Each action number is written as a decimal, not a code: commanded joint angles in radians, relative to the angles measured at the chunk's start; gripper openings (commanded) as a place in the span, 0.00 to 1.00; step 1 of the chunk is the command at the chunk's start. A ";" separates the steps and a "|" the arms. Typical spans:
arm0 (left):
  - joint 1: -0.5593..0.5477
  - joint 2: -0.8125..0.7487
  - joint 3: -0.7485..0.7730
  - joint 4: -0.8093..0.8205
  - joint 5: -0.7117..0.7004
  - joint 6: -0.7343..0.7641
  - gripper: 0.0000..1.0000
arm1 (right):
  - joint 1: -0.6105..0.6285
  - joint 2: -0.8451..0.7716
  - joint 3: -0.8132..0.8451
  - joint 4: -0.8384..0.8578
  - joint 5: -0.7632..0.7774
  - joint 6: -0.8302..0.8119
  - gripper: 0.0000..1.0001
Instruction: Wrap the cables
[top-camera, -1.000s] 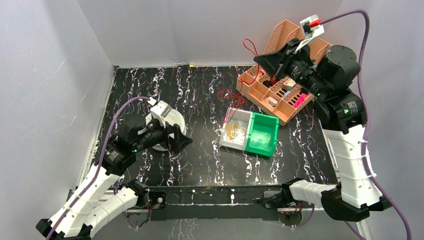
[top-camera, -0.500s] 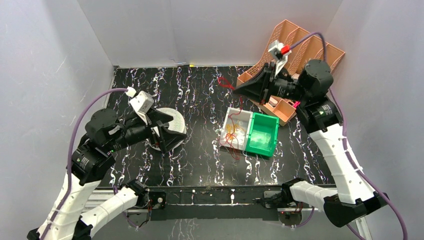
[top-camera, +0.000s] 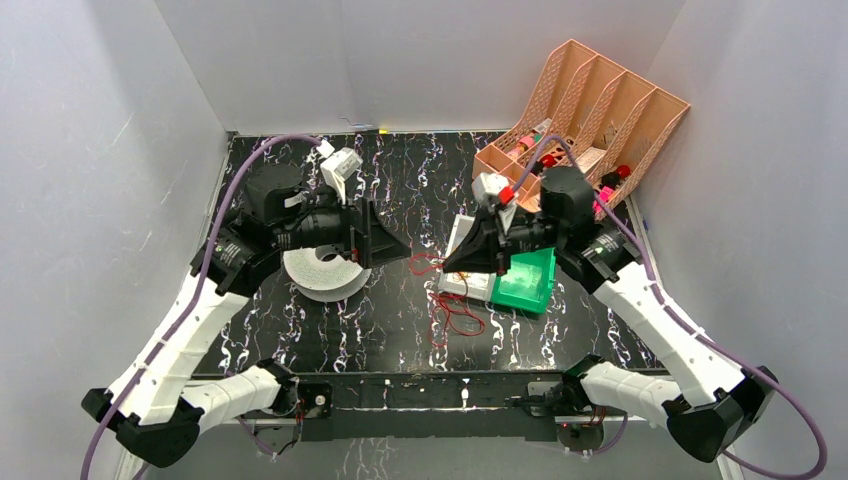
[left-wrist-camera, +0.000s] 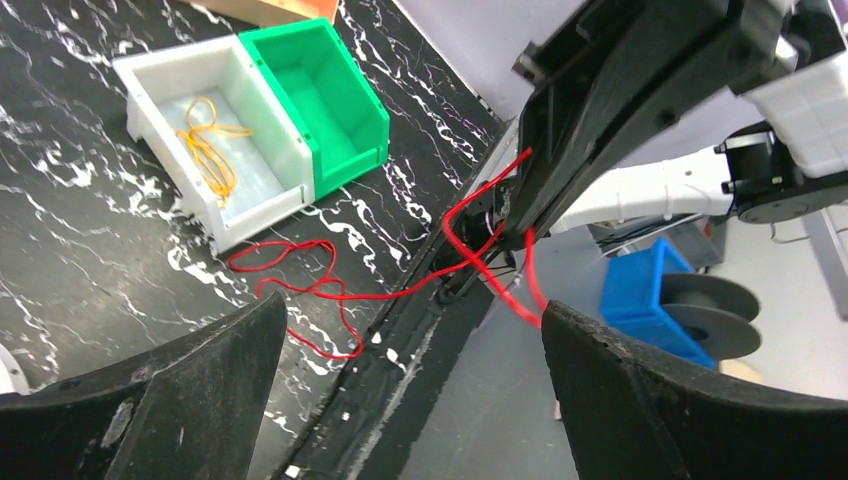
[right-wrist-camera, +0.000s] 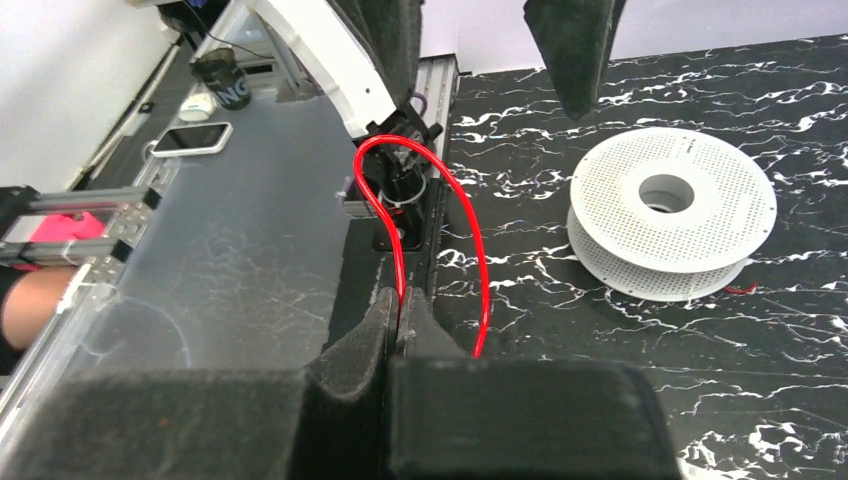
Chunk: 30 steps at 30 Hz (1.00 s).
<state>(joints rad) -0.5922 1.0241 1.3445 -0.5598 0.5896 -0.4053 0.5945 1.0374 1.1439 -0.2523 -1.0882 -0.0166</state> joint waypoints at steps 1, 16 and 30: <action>-0.003 0.003 -0.011 -0.002 0.020 -0.127 0.98 | 0.091 0.022 -0.037 -0.059 0.141 -0.283 0.00; -0.003 0.050 -0.140 0.025 0.124 -0.177 0.98 | 0.228 -0.003 -0.092 -0.126 0.197 -0.907 0.00; -0.003 0.094 -0.206 0.102 0.236 -0.189 0.90 | 0.283 0.038 -0.001 -0.135 0.159 -1.043 0.00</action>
<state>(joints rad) -0.5922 1.1233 1.1500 -0.4889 0.7547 -0.5735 0.8593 1.0698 1.0805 -0.4015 -0.8974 -0.9997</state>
